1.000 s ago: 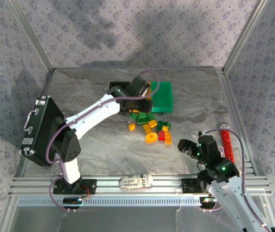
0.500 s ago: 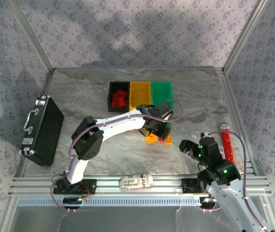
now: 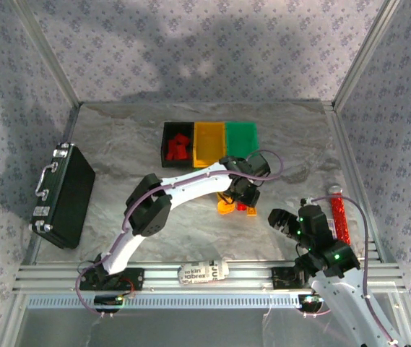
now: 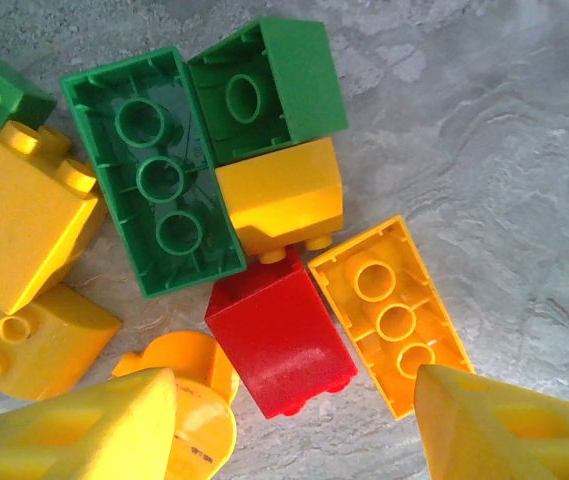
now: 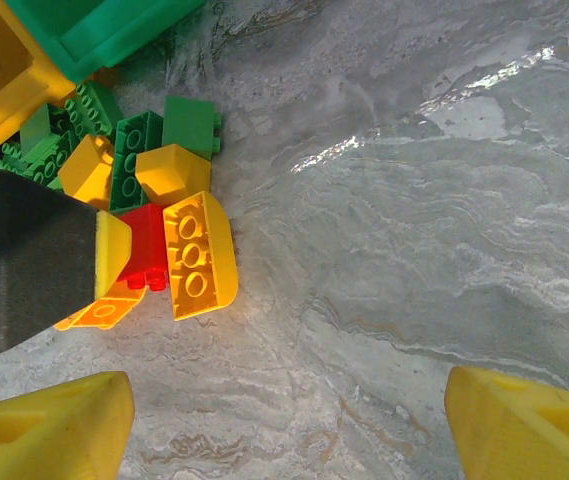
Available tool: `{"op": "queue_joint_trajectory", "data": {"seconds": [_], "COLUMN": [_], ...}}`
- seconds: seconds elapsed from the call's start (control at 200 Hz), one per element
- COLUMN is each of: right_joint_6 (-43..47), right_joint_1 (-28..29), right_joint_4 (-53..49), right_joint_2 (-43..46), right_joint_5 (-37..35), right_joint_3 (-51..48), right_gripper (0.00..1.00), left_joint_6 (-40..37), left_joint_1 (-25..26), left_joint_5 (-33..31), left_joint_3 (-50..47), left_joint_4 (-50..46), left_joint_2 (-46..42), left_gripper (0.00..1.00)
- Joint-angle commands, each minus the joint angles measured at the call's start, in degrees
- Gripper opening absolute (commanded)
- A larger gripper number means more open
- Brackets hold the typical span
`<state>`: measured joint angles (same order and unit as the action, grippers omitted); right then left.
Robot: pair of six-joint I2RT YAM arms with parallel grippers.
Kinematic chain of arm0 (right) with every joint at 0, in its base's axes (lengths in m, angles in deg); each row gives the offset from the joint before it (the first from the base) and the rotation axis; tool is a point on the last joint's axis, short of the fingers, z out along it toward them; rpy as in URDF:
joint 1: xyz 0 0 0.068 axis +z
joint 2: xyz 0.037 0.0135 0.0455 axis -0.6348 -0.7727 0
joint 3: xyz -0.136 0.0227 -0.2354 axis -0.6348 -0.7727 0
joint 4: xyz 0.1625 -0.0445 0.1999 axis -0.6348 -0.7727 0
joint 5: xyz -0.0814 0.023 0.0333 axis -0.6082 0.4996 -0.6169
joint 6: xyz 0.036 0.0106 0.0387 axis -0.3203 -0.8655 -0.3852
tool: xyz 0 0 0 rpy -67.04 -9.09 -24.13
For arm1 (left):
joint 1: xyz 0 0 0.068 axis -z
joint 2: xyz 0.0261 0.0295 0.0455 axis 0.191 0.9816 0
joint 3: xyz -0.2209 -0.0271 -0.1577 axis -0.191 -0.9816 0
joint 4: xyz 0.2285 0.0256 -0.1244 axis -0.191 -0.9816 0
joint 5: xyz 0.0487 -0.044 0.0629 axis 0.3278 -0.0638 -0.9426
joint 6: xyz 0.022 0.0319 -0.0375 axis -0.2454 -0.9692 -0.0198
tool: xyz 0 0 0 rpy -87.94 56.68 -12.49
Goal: Sort the legos into containers by color
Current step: Pick up the lego from the center of the table.
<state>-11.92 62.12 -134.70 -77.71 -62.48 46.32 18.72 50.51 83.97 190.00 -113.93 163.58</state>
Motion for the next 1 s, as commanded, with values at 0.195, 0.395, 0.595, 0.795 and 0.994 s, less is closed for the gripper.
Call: {"op": "queue_joint_trajectory", "data": {"seconds": [0.195,0.395,0.595,0.795,0.994], "right_joint_6": [-0.33,-0.28,-0.25,-0.24,-0.33], "right_joint_1": [-0.49,-0.74,-0.83,-0.85,-0.92], "right_joint_4": [-0.76,-0.69,-0.51,-0.43,-0.43], "right_joint_2": [0.72,0.75,0.75,0.72,0.89], "right_joint_5": [-1.00,-0.98,-0.94,-0.86,-0.85], "right_joint_3": [-0.47,-0.53,-0.66,-0.80,-0.87], "right_gripper": [0.83,0.83,0.83,0.83,0.83], "left_joint_6": [1.68,1.81,1.63,1.59,1.44], "left_joint_1": [0.05,0.01,-0.07,-0.08,-0.17], "left_joint_5": [-0.53,-0.35,-1.38,-2.43,-2.91], "left_joint_3": [3.97,5.42,5.85,4.56,3.34], "left_joint_4": [-2.65,-2.91,-4.64,-4.90,-4.68], "left_joint_2": [3.58,5.01,6.00,5.72,5.21], "left_gripper": [0.61,0.59,0.56,0.55,0.57]}}
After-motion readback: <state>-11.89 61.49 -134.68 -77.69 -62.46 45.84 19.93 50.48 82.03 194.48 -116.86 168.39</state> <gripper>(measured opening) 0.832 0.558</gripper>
